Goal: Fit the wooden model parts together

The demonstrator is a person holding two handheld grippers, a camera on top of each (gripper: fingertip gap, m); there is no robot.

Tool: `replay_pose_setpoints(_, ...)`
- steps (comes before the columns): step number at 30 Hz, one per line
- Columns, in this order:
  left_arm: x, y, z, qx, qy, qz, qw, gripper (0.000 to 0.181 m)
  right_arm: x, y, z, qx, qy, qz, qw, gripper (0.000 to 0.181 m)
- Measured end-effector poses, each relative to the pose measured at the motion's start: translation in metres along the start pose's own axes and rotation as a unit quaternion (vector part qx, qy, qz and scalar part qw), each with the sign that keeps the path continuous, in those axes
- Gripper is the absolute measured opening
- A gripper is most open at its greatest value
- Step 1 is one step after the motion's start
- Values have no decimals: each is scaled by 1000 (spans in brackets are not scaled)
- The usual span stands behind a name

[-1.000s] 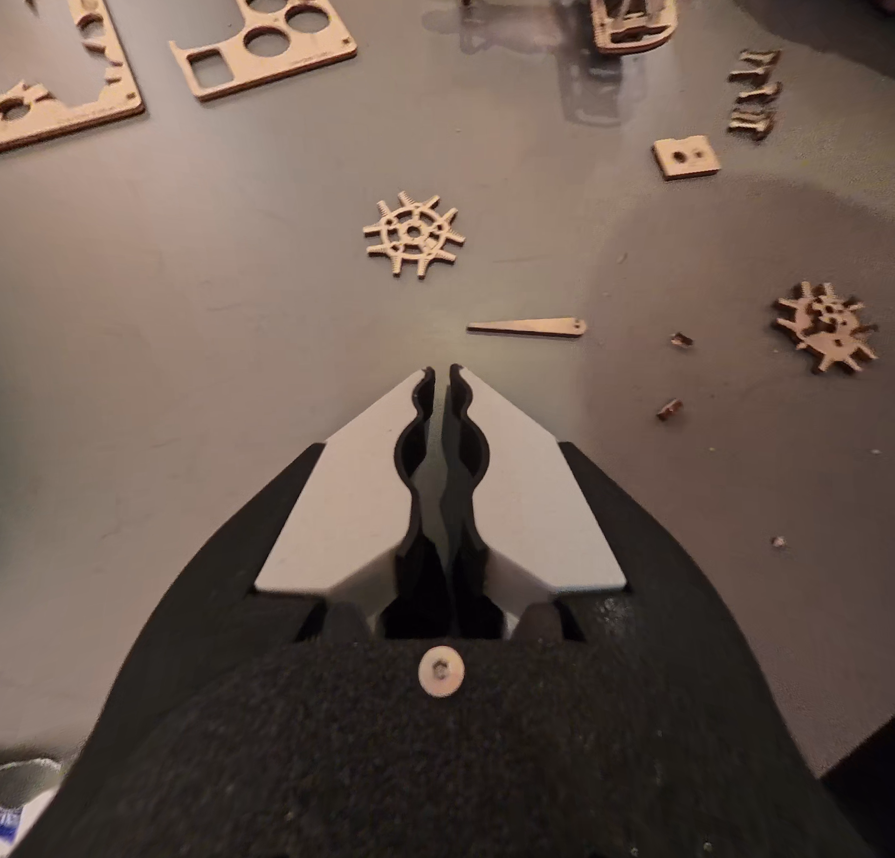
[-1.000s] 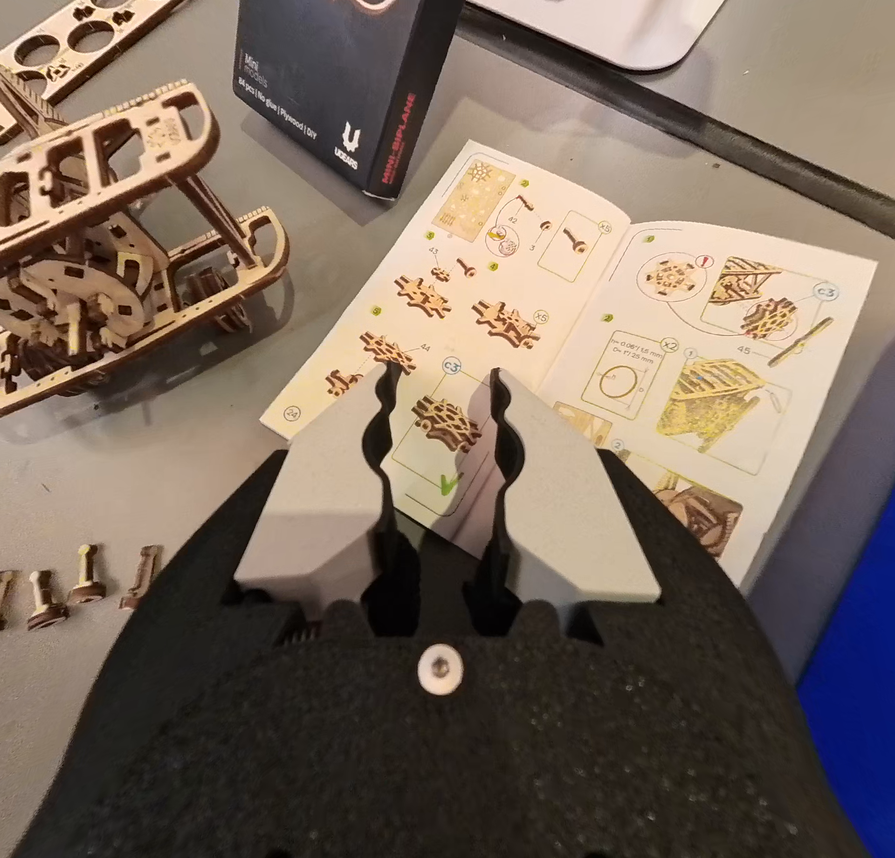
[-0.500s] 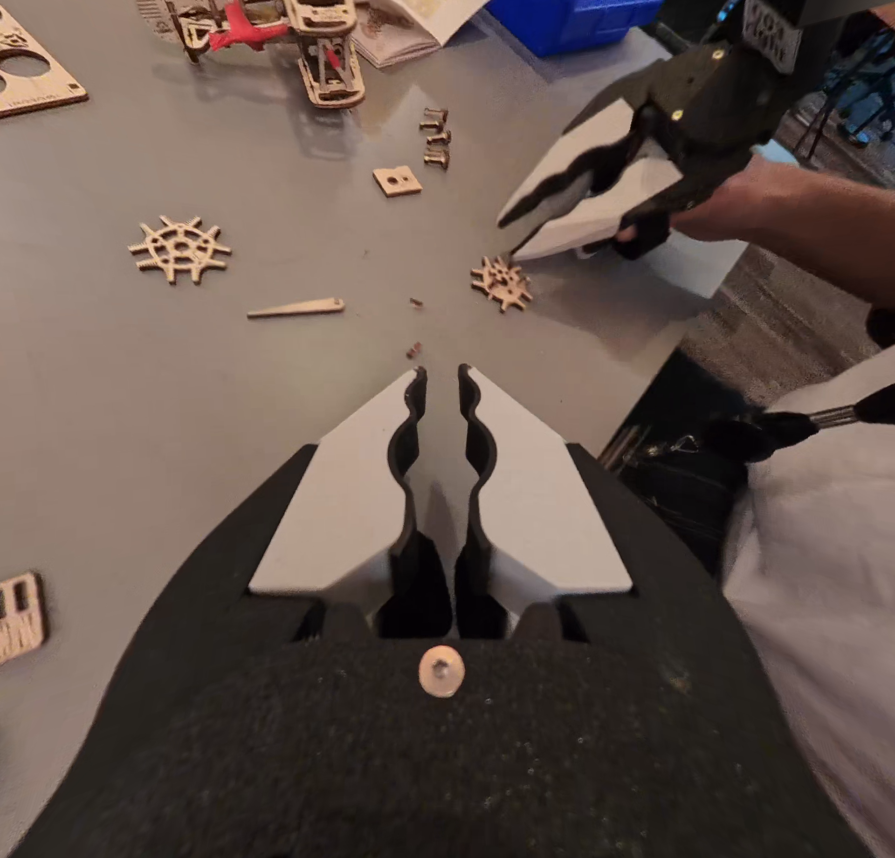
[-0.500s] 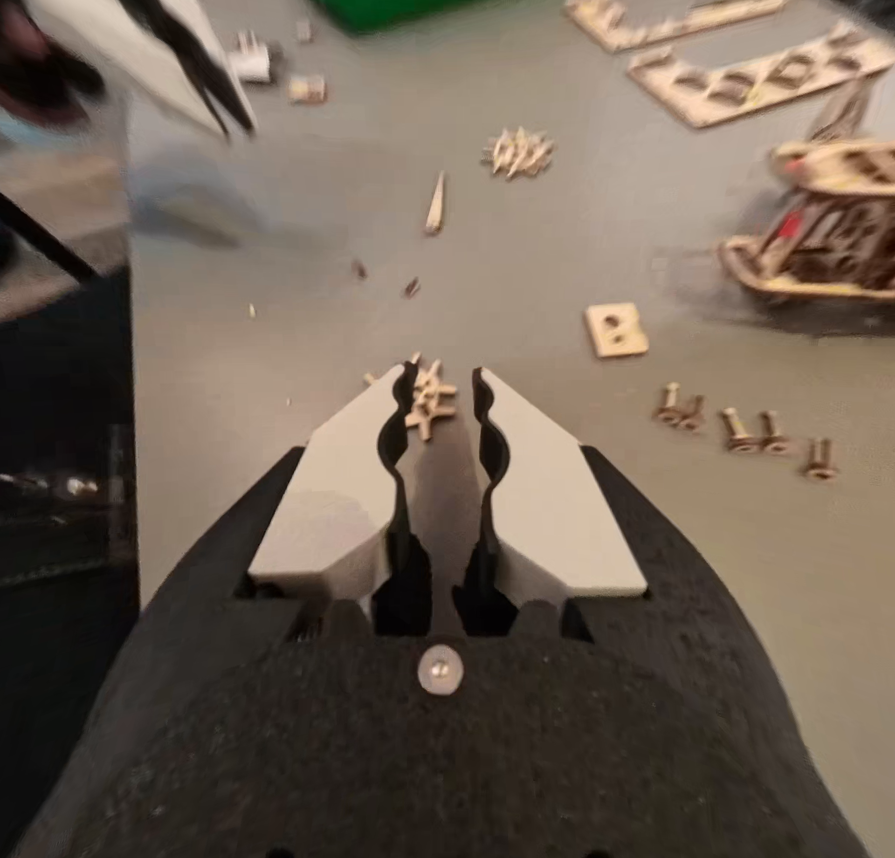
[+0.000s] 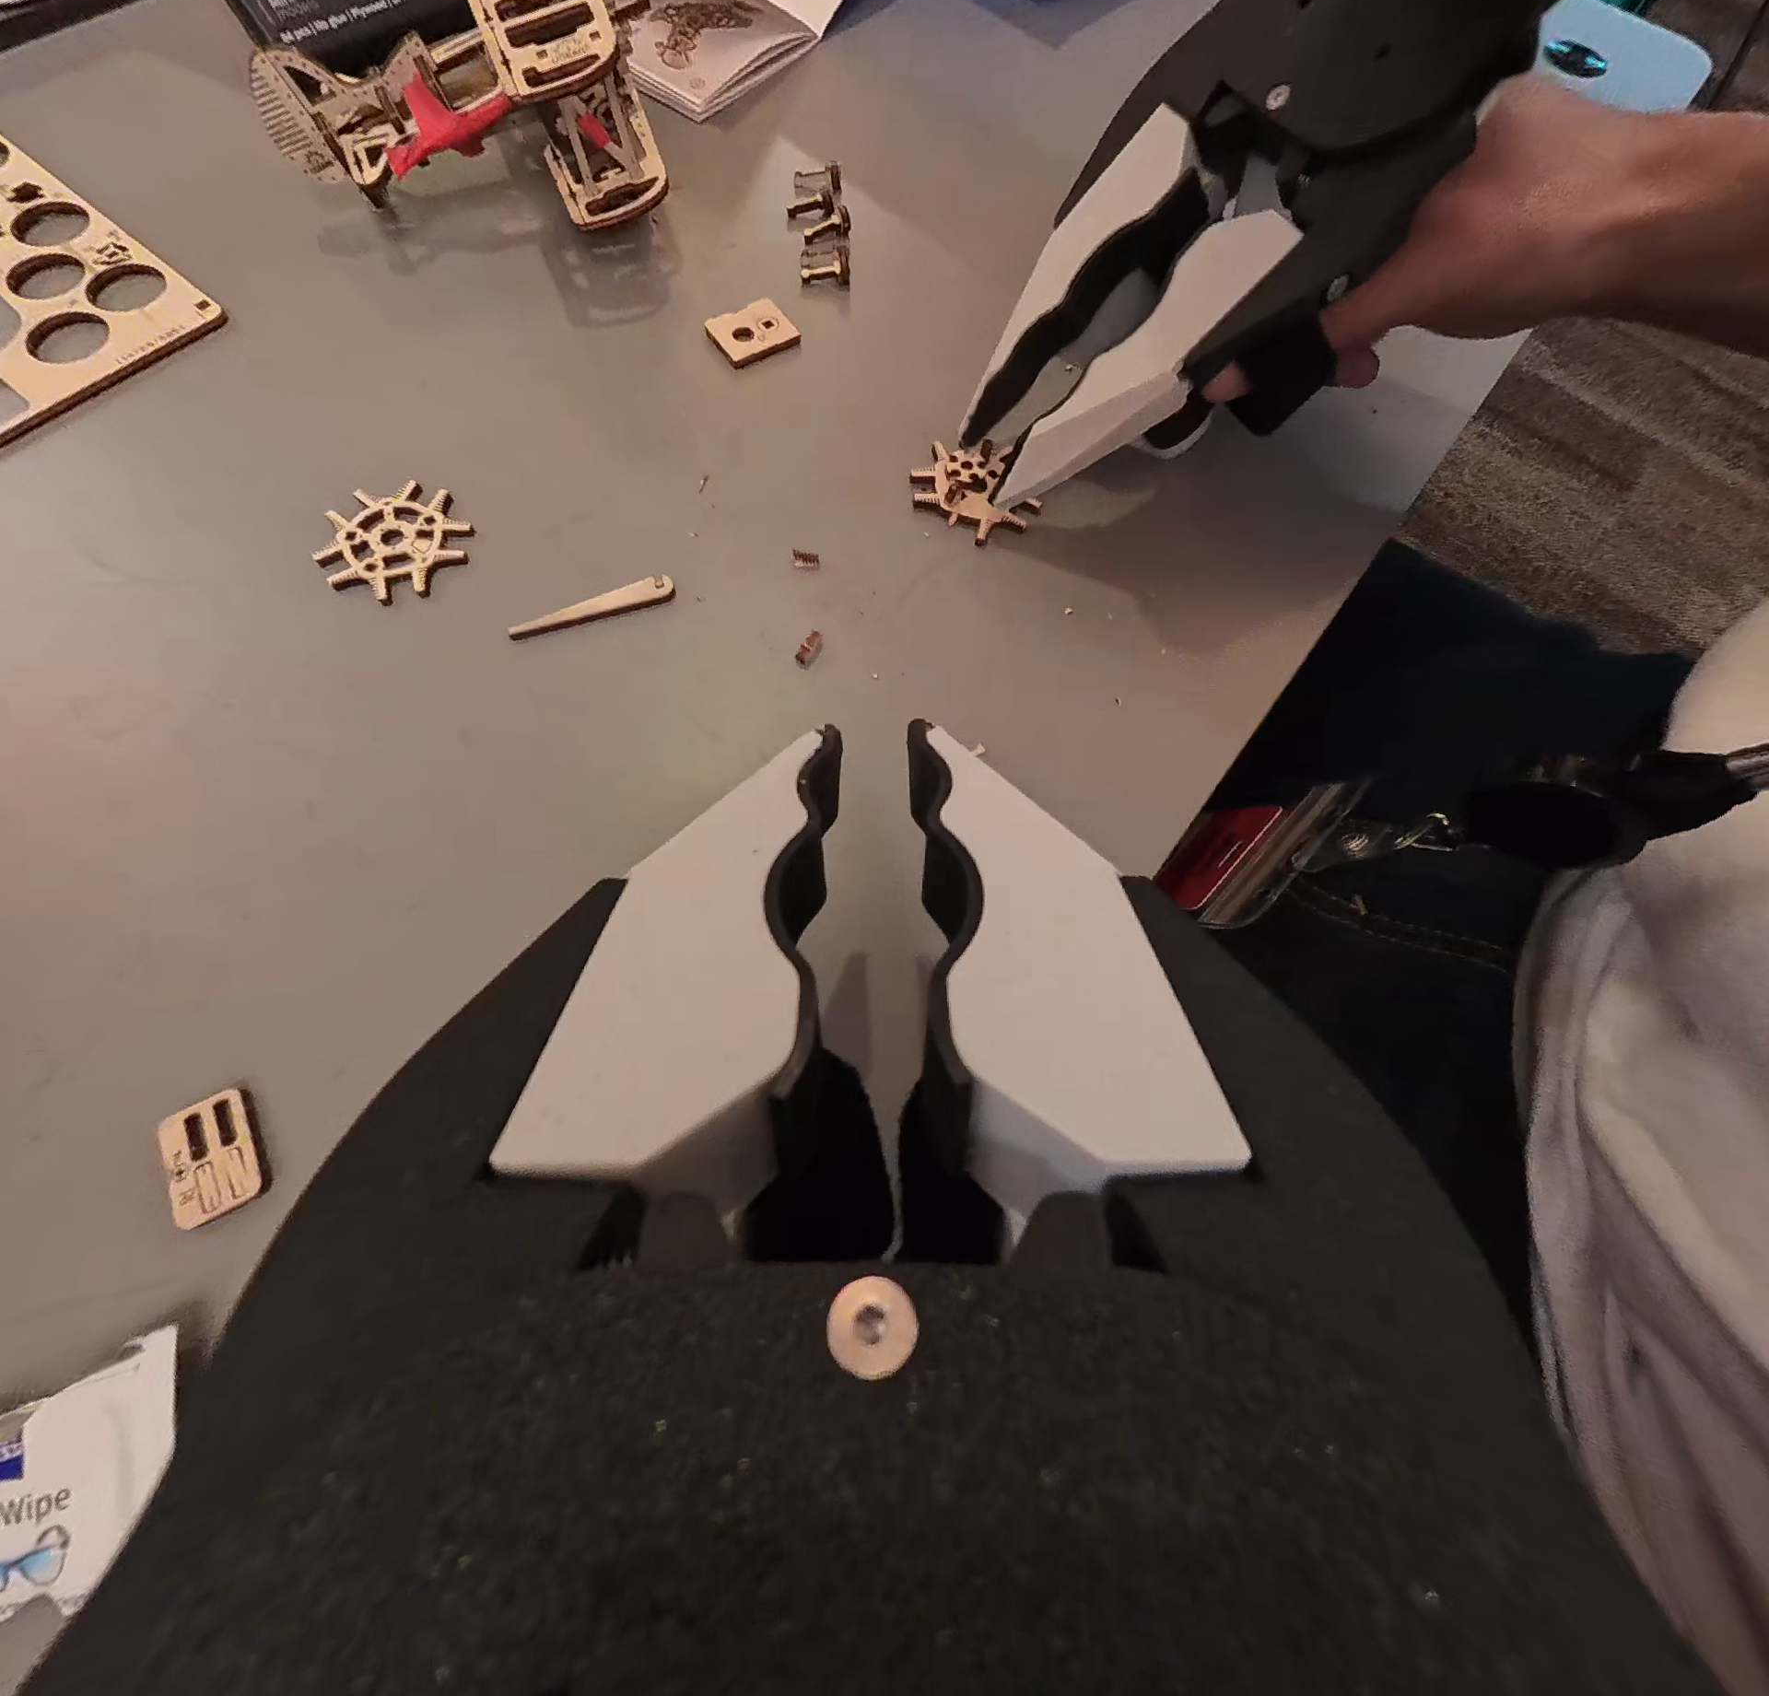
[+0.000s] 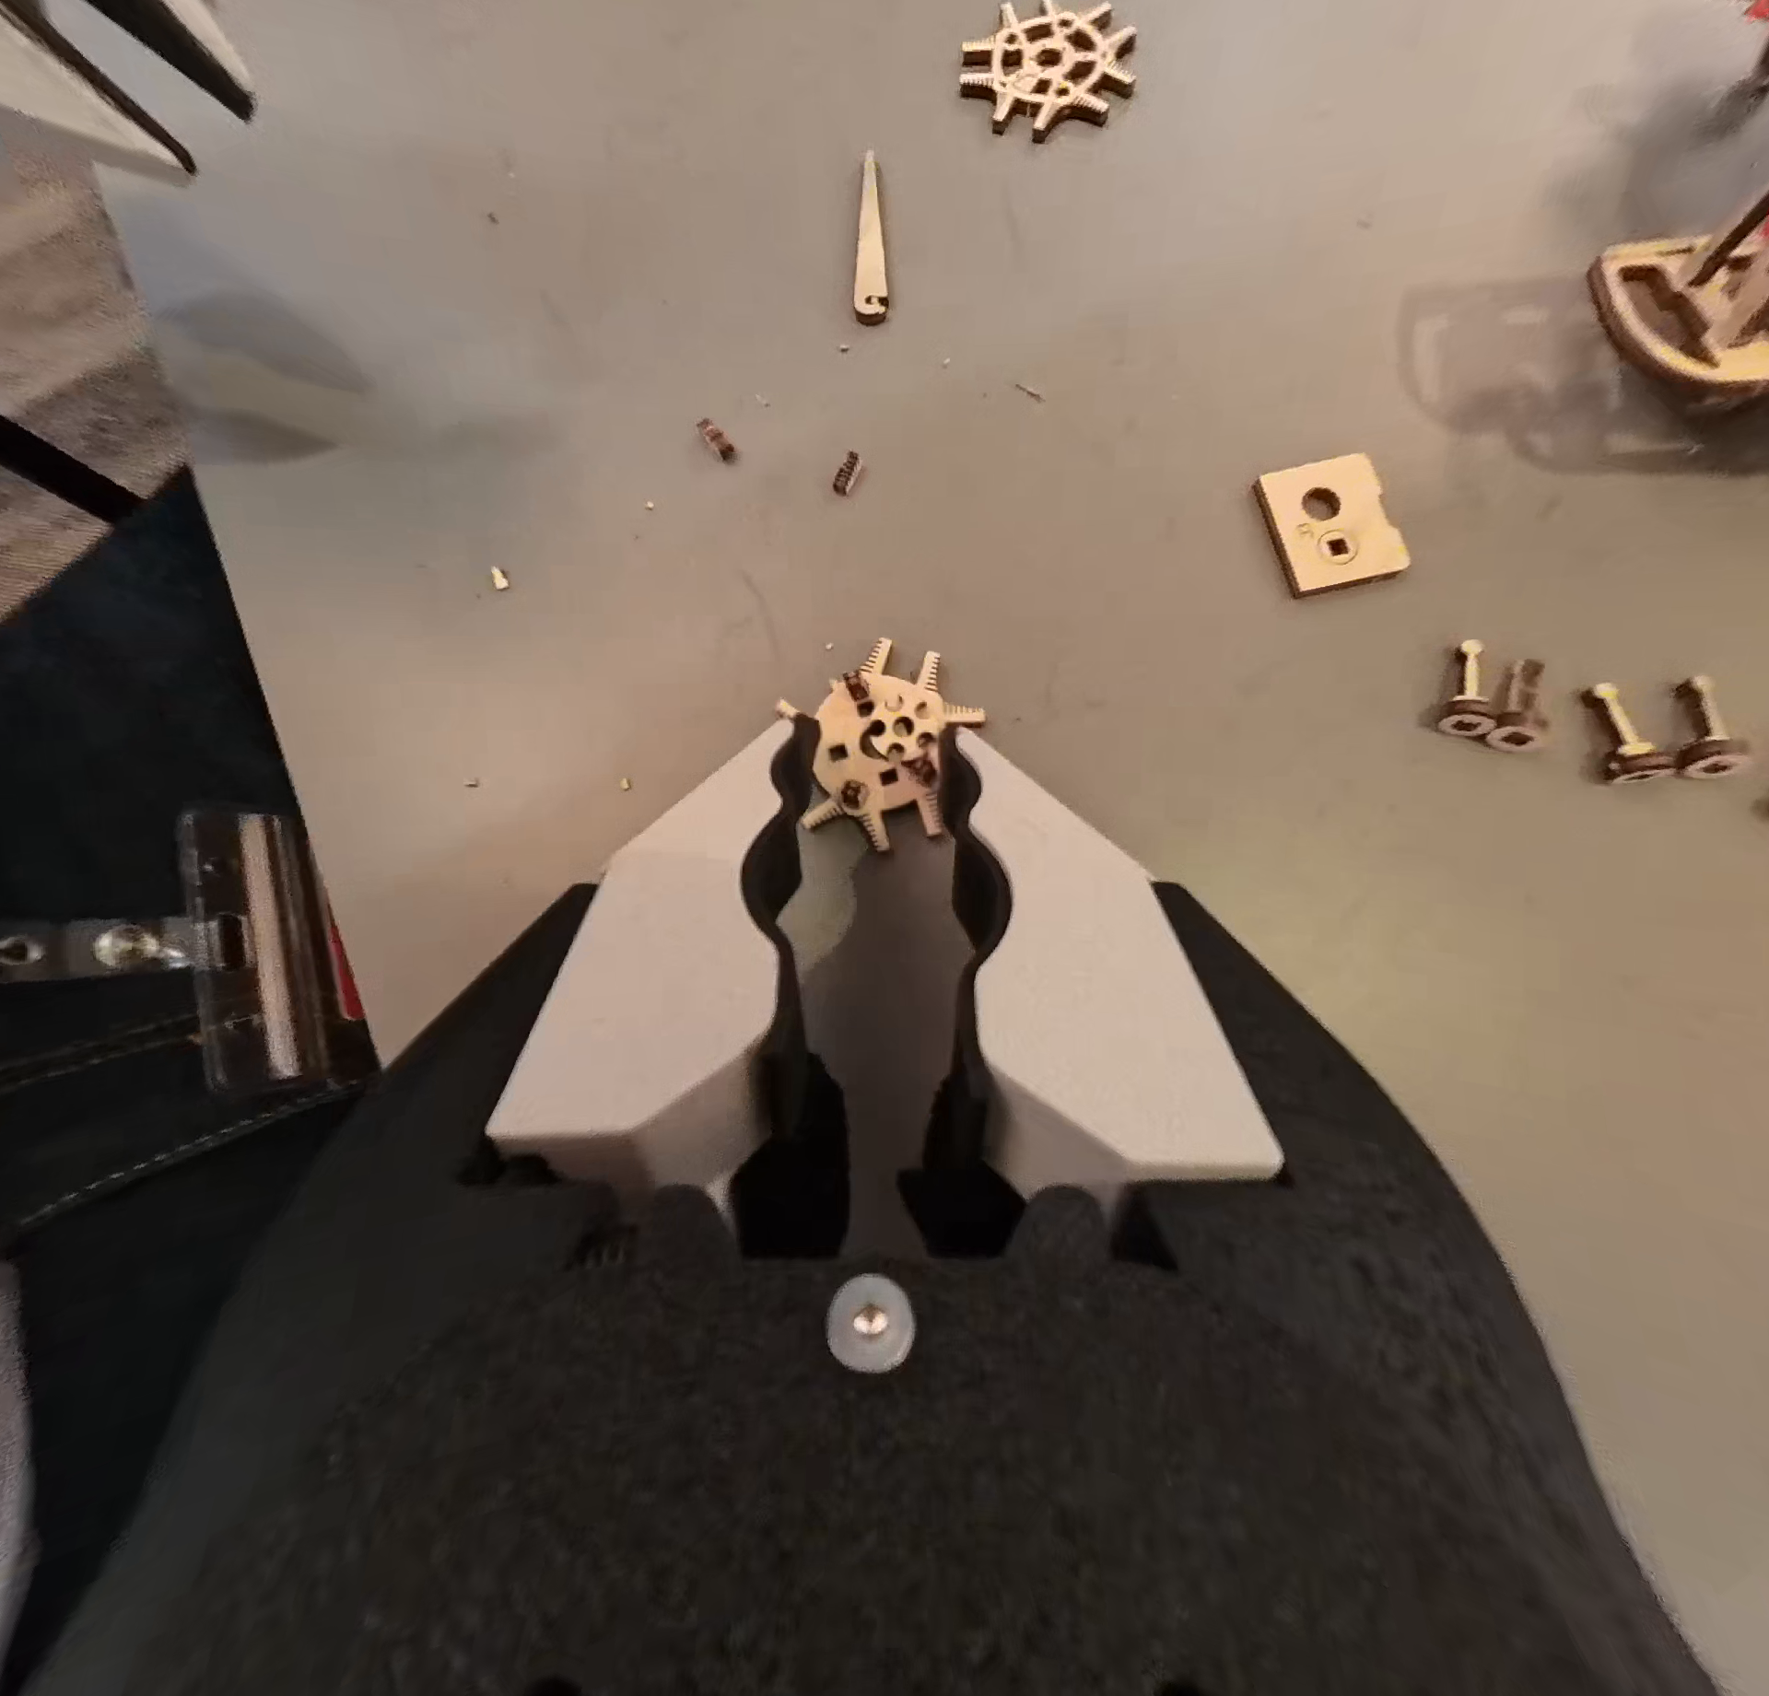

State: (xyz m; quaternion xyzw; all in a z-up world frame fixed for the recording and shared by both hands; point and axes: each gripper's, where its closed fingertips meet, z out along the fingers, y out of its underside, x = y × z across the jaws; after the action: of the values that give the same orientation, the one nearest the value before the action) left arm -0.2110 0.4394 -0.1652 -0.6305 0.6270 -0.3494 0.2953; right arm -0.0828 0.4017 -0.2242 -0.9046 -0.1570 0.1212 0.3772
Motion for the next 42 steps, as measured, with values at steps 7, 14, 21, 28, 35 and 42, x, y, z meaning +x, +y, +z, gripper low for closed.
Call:
replay_pose_setpoints(7, -2, 4, 7, -9, 3, -4, 1000, 12, 2, -2, 3, 5, -5, -20, 1000, 17)
replay_pose_setpoints(14, -8, 7, 13, -12, 4, -16, 1000, 12, 1, -4, 1, 9, 5, -49, 999, 11)
replay_pose_setpoints(21, -8, 8, 20, -17, 13, -18, 1000, 12, -5, -4, -5, 3, 10, -103, 995, 11)
replay_pose_setpoints(28, -8, 9, 20, -19, 11, -15, 1000, 12, -7, 0, 2, -17, -6, -109, 994, 11)
replay_pose_setpoints(35, -10, 8, 17, -14, 9, -19, 1000, 12, -7, -2, 3, -17, -10, -97, 995, 11)
replay_pose_setpoints(42, -9, 8, 17, -15, 11, -17, 1000, 12, -5, -1, 4, -20, -4, -100, 995, 11)
